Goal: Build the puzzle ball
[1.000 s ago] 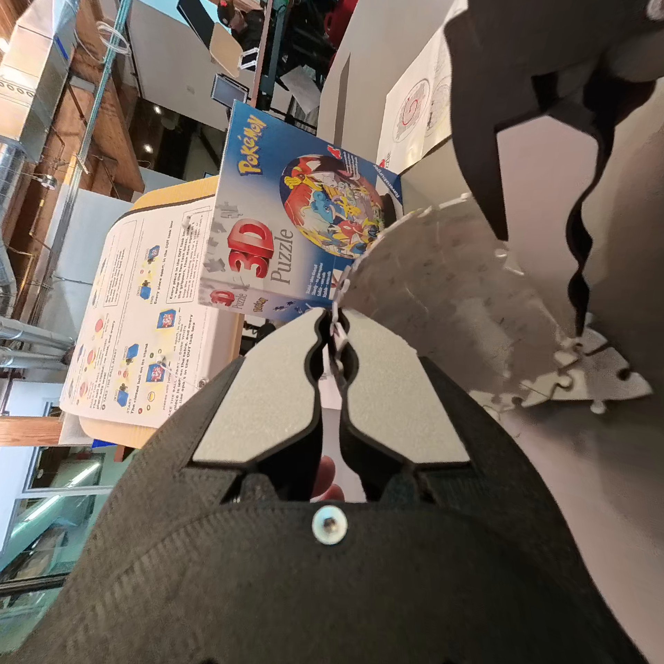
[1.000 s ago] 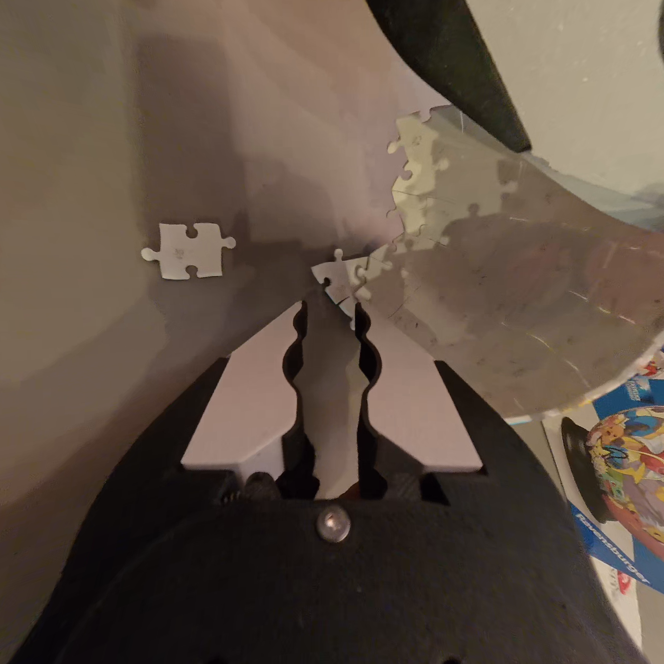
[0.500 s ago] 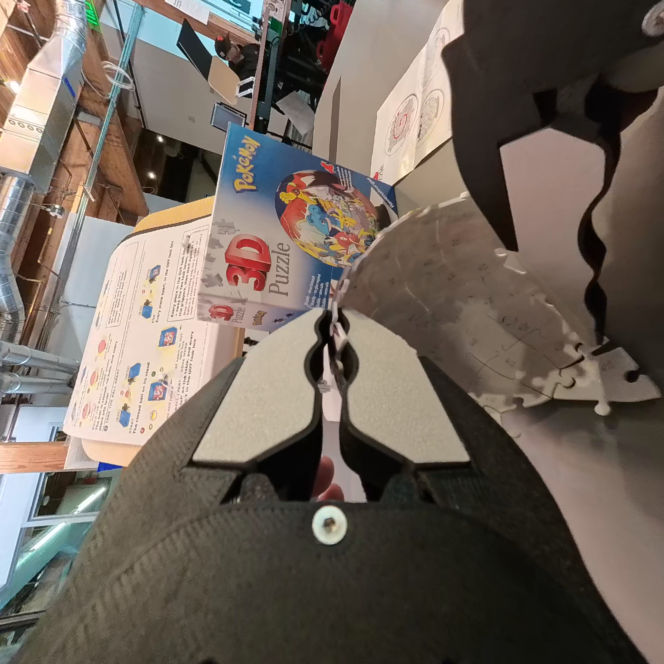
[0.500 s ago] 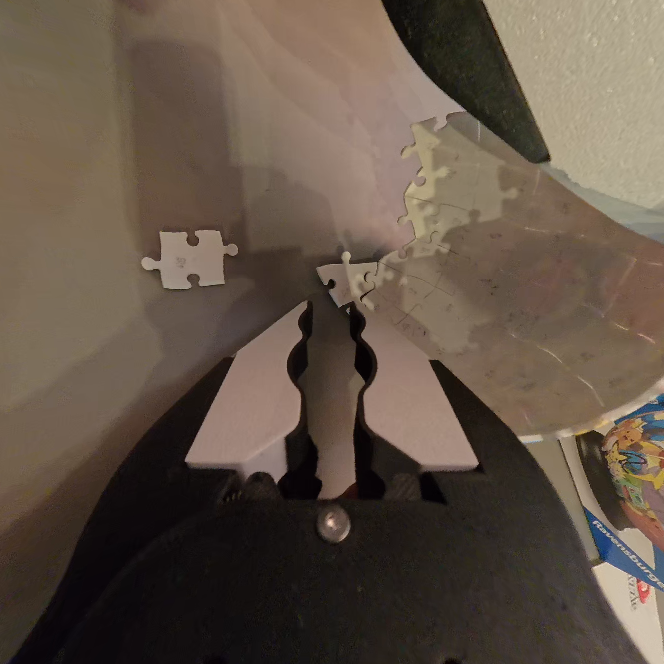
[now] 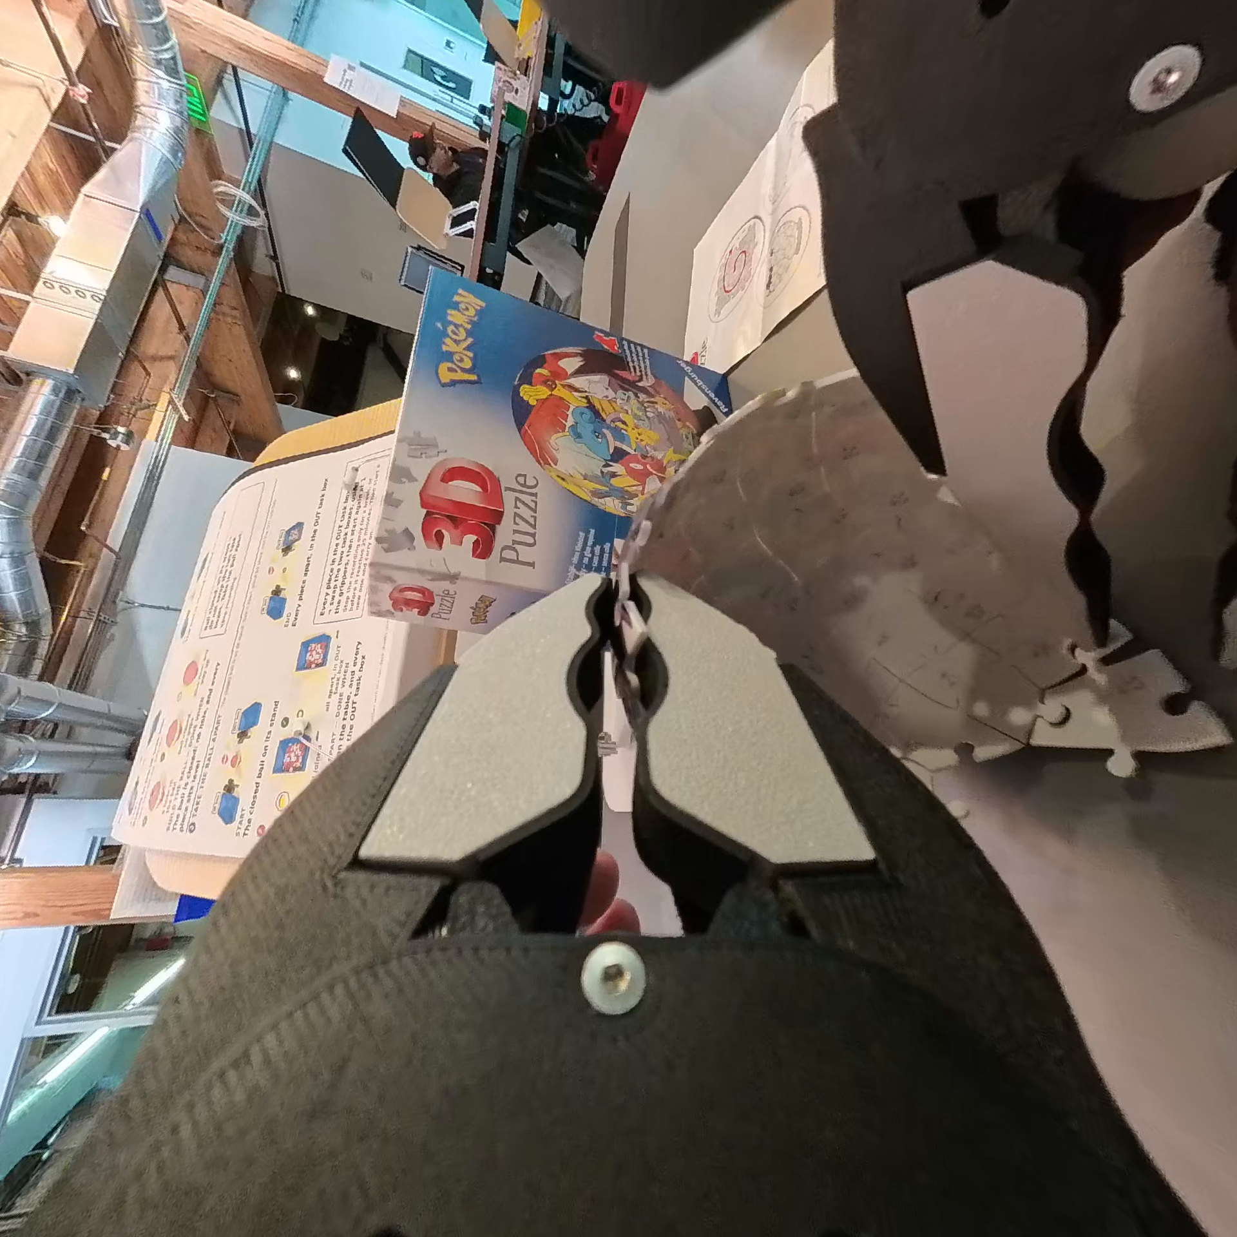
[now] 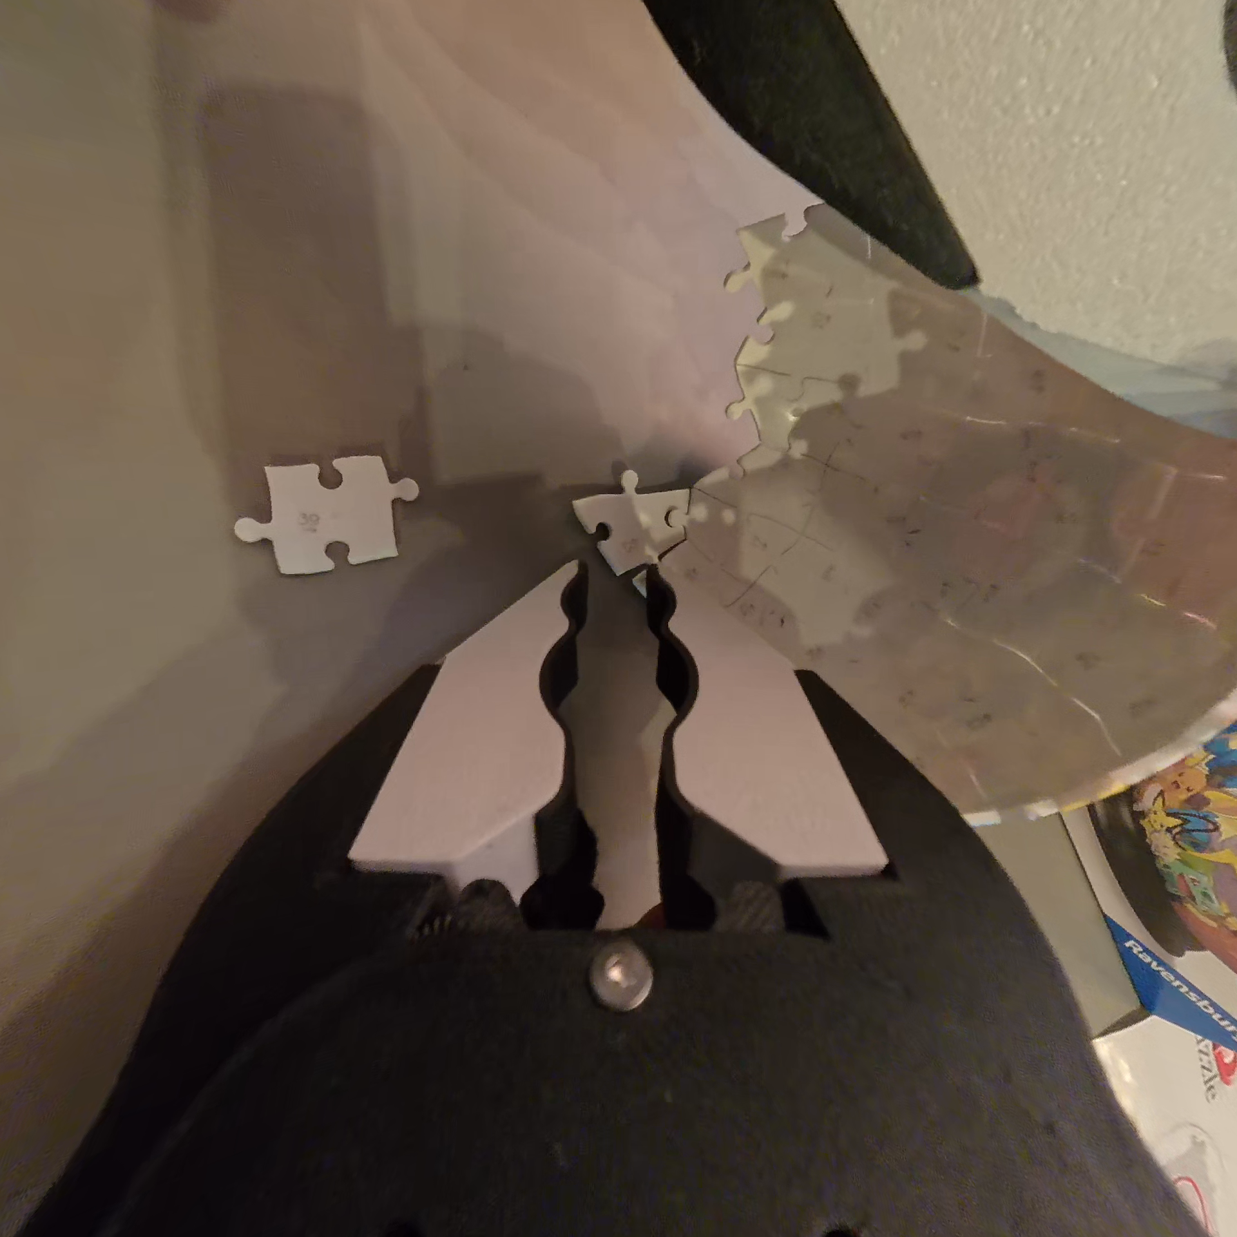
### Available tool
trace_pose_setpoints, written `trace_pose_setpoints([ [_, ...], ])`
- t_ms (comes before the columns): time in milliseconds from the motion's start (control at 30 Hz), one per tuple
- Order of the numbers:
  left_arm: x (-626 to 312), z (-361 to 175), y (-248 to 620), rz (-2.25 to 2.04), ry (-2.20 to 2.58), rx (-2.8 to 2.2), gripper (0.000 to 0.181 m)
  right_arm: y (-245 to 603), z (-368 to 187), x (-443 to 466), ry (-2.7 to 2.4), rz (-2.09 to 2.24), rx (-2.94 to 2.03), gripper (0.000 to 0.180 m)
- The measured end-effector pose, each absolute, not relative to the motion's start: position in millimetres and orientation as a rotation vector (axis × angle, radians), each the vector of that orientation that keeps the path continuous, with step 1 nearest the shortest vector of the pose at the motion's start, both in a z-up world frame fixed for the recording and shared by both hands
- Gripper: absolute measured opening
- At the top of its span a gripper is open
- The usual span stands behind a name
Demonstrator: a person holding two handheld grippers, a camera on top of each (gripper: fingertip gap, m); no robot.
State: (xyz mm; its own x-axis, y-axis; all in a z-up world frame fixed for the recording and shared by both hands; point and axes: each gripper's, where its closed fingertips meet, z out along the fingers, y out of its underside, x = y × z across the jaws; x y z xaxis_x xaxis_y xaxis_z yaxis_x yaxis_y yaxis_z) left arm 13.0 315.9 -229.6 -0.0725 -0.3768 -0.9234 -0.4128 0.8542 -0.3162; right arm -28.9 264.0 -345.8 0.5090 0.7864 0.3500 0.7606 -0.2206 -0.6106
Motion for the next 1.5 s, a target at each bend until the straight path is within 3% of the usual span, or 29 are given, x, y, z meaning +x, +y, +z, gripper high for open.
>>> trace_pose_setpoints([
  [700,3.1,-230.7,308.6,0.049,1.652,-0.609,0.003,258.8,-340.5,-39.2,-1.17,-0.1,-2.026,0.026],
  [1000,-4.3,-232.1,309.1,0.046,1.641,-0.631,0.003,256.2,-346.3,-41.4,-0.974,0.019,-2.142,0.017],
  [1300,-5.8,-232.3,309.5,0.044,1.637,-0.63,0.003,248.8,-345.0,-49.9,-0.817,0.204,-2.178,0.038],
  [1500,-6.8,-234.0,311.2,0.041,1.632,-0.638,0.003,242.3,-337.0,-61.8,-0.946,0.156,-2.066,0.029],
])
